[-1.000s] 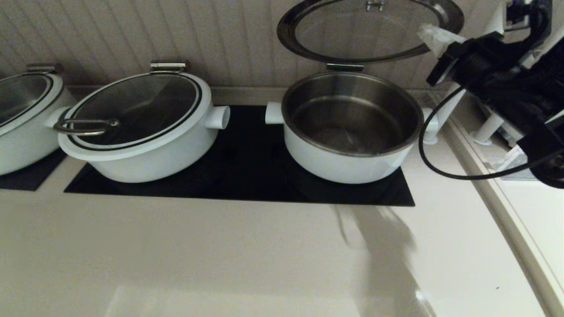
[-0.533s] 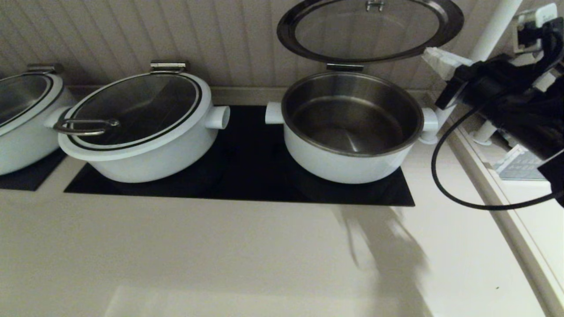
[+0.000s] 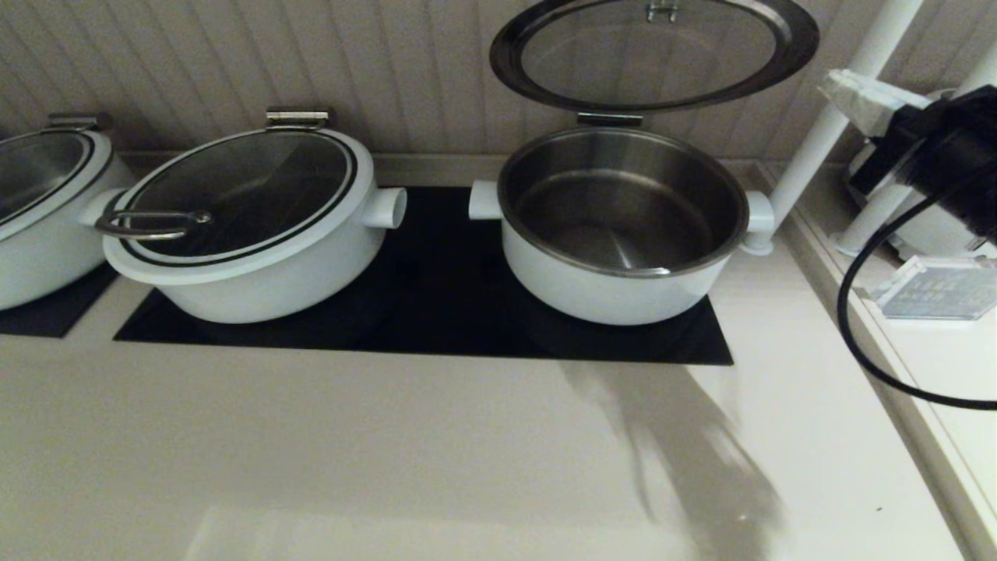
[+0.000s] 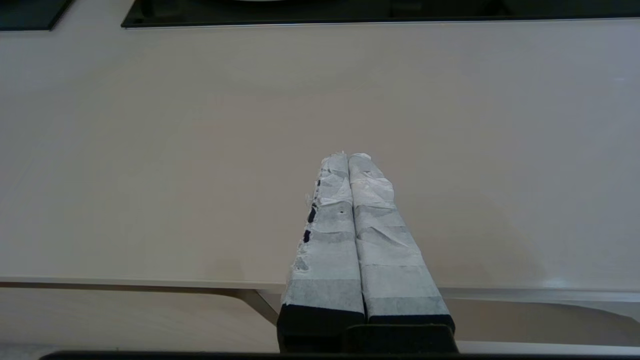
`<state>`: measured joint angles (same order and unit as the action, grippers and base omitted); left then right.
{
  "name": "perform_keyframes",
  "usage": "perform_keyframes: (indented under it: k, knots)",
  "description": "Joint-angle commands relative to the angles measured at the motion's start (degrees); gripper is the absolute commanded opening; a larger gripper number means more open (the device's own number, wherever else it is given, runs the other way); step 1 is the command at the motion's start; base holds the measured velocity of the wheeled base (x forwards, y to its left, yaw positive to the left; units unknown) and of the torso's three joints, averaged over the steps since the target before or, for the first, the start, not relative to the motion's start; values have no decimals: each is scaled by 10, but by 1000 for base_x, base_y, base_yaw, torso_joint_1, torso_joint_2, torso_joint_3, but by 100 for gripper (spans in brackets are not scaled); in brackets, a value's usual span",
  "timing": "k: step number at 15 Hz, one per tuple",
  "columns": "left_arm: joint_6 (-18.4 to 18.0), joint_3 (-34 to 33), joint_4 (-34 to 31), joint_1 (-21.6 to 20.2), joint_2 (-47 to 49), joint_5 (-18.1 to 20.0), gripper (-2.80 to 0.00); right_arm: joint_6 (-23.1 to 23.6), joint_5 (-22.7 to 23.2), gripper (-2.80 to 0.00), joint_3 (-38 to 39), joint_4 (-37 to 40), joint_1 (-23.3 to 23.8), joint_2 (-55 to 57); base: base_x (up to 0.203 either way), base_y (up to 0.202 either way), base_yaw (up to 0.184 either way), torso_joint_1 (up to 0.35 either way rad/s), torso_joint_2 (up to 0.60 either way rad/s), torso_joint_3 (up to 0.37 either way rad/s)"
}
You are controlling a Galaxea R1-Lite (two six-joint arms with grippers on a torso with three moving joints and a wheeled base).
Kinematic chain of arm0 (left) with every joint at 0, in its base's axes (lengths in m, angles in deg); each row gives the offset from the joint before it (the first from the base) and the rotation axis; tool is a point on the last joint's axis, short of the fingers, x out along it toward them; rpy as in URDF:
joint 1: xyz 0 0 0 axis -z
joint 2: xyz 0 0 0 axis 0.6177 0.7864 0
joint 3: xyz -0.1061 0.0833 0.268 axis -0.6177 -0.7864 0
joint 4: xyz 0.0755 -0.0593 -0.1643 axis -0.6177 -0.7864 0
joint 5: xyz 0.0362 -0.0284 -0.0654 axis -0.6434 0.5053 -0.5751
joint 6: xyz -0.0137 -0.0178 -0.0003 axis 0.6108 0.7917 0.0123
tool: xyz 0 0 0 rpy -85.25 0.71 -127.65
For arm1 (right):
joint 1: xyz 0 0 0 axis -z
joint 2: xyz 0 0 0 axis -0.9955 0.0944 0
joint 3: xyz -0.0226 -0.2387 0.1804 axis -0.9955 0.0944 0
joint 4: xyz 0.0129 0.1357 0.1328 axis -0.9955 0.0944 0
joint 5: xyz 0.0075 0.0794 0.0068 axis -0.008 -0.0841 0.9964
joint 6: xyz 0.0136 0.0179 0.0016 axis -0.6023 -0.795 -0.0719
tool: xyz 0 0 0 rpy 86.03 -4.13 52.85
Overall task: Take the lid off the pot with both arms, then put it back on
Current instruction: Close the pot lid
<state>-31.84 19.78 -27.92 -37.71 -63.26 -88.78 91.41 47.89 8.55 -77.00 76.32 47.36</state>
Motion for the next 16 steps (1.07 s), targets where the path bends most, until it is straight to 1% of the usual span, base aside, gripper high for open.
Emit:
perform_keyframes:
  k: [1,5,8,9,11,13,15,16]
  knots:
    - [0,0,0,0,0,0,-280,0,8,-280,-21,12,16,-23,0,0,0,0,0,0]
    - [0,0,0,0,0,0,-280,-1,30,-280,-105,61,31,-16,0,0,0,0,0,0]
    - [0,0,0,0,0,0,-280,-1,41,-280,-197,89,32,23,0,0,0,0,0,0]
    - [0,0,0,0,0,0,-280,-1,51,-280,-228,92,32,41,0,0,0,0,0,0]
    - [1,0,0,0,0,0,-280,-1,97,-280,-274,93,32,77,0,0,0,0,0,0]
    - [2,0,0,0,0,-1,-280,0,157,-280,-290,91,35,97,0,0,0,0,0,0]
    - [3,0,0,0,0,-1,-280,5,179,-280,-291,89,39,111,0,0,0,0,0,0]
    - [3,0,0,0,0,-1,-280,8,183,-280,-293,88,47,119,0,0,0,0,0,0]
